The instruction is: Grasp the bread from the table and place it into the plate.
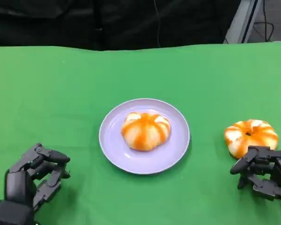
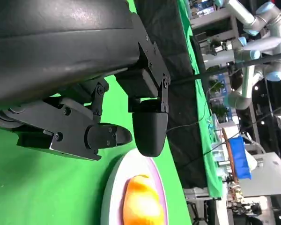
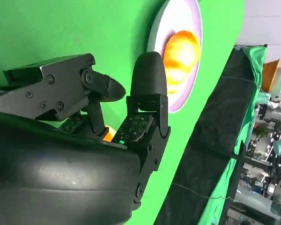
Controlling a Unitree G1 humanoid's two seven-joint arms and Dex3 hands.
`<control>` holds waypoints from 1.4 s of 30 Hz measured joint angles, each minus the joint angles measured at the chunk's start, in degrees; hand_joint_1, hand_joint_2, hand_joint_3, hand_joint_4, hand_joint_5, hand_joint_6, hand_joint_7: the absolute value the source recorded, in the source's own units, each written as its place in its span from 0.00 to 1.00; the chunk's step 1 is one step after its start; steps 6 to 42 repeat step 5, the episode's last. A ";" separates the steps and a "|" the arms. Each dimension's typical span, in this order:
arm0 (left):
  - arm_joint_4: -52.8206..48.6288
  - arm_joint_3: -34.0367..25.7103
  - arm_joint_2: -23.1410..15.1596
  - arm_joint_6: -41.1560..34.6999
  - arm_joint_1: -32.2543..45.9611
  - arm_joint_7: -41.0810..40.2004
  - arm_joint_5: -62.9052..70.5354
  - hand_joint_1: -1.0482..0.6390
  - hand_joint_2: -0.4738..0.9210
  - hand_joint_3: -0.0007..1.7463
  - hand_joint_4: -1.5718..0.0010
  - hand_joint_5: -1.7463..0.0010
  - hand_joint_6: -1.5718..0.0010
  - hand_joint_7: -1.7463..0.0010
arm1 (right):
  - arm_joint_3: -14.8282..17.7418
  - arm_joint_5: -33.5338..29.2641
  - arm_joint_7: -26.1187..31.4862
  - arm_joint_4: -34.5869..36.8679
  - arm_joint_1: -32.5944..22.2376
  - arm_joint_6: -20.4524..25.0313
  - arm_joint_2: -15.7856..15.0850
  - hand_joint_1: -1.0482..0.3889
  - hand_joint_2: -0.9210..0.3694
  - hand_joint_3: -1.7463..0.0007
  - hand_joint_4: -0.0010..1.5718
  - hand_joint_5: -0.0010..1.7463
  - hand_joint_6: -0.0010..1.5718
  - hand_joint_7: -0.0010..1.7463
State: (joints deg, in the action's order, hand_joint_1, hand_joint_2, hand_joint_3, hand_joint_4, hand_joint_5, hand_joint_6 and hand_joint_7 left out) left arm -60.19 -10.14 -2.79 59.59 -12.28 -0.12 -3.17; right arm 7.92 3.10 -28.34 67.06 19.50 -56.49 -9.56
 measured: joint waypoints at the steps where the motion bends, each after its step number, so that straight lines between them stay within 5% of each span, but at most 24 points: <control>1: 0.01 0.00 0.00 0.00 0.01 0.00 0.07 0.57 1.00 0.23 0.50 0.15 0.47 0.30 | 0.01 0.00 0.00 0.00 0.00 0.00 0.00 0.79 0.09 0.61 0.56 0.80 0.60 0.56; 42: 0.21 -0.03 0.10 0.00 0.09 0.01 0.14 0.58 1.00 0.24 0.50 0.15 0.47 0.30 | 0.01 0.00 0.00 0.00 0.00 0.00 0.00 0.79 0.09 0.60 0.56 0.80 0.60 0.57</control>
